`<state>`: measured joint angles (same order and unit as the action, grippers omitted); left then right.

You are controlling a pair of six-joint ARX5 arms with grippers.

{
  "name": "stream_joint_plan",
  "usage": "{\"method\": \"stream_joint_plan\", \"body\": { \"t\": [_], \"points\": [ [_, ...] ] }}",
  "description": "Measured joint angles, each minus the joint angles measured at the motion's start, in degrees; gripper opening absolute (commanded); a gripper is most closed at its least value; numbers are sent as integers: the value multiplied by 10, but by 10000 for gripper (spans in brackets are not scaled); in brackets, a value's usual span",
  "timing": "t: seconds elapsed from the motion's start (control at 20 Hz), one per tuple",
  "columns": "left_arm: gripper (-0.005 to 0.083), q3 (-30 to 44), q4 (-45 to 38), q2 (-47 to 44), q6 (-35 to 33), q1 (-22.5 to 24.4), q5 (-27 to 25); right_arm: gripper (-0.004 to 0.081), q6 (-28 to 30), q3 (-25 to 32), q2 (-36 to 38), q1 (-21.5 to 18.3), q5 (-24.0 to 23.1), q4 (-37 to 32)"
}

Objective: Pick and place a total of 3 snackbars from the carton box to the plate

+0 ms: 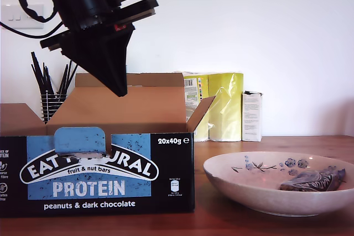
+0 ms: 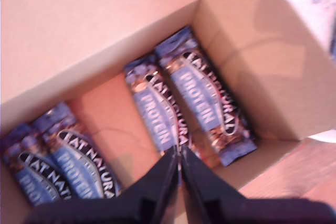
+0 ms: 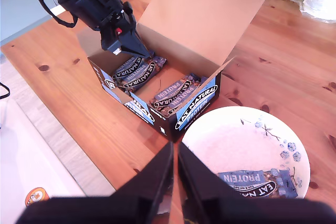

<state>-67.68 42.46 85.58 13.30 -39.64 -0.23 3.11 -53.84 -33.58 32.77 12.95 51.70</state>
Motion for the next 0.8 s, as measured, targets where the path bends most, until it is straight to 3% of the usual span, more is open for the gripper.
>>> {"method": "stream_joint_plan", "body": {
  "t": [0.05, 0.1, 0.25, 0.3, 0.5, 0.8],
  "points": [
    [-2, 0, 1, 0, 0, 2, 0, -13, 0, 0, 0, 0, 0, -3],
    [65, 0, 2, 0, 0, 2, -1, -13, 0, 0, 0, 0, 0, -3],
    [456, 0, 9, 0, 7, 1, -1, -13, 0, 0, 0, 0, 0, -3],
    [496, 0, 13, 0, 14, 1, -1, -13, 0, 0, 0, 0, 0, -3],
    [553, 0, 15, 0, 33, 2, -1, -13, 0, 0, 0, 0, 0, -3],
    [555, 0, 13, 0, 71, 8, 0, -13, 13, 0, 0, 0, 0, -5]
  ]
}}
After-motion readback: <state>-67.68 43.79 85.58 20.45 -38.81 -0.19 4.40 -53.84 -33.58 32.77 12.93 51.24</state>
